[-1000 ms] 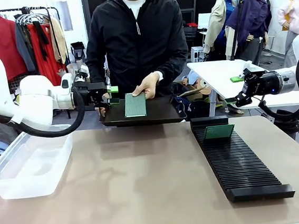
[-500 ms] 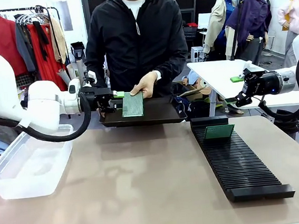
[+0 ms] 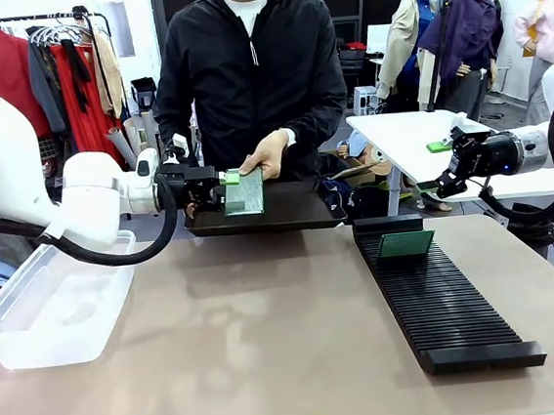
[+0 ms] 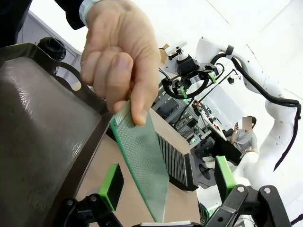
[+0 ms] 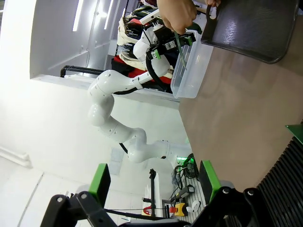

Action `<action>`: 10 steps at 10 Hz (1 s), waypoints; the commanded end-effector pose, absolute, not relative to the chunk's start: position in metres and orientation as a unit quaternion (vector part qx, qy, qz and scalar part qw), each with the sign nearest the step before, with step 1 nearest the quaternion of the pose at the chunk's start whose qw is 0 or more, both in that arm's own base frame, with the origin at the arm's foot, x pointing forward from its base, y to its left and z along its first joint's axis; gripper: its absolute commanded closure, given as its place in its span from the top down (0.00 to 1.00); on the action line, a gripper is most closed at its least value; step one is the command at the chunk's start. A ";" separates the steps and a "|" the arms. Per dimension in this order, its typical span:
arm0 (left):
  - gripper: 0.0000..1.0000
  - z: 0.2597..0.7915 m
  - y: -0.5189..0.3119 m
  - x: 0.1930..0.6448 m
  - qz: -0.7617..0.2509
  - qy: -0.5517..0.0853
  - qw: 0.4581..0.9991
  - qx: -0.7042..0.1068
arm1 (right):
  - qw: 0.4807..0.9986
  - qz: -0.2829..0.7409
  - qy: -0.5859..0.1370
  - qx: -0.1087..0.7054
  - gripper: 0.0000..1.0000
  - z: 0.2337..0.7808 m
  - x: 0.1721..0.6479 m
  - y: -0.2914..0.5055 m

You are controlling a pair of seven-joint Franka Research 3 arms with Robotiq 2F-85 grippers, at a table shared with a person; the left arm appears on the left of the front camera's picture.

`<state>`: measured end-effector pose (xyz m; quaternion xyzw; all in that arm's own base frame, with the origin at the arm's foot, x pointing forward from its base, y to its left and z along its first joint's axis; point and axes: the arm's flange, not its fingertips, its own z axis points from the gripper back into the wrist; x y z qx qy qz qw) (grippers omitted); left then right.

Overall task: Sort PCBs into racks and boxes based on the side picked up.
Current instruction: Pick up the Blank PCB handed by the Human.

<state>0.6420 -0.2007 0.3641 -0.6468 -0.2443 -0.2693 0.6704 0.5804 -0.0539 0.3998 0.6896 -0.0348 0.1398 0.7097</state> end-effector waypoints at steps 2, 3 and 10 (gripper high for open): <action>1.00 0.362 -0.202 0.646 -0.279 -0.257 0.662 -0.646 | 0.704 0.145 -0.043 0.694 1.00 0.402 0.581 -0.052; 0.92 0.362 -0.202 0.646 -0.282 -0.259 0.664 -0.642 | 0.704 0.145 -0.043 0.694 1.00 0.402 0.581 -0.052; 0.00 0.360 -0.198 0.650 -0.283 -0.262 0.671 -0.633 | 0.704 0.145 -0.043 0.694 1.00 0.402 0.581 -0.052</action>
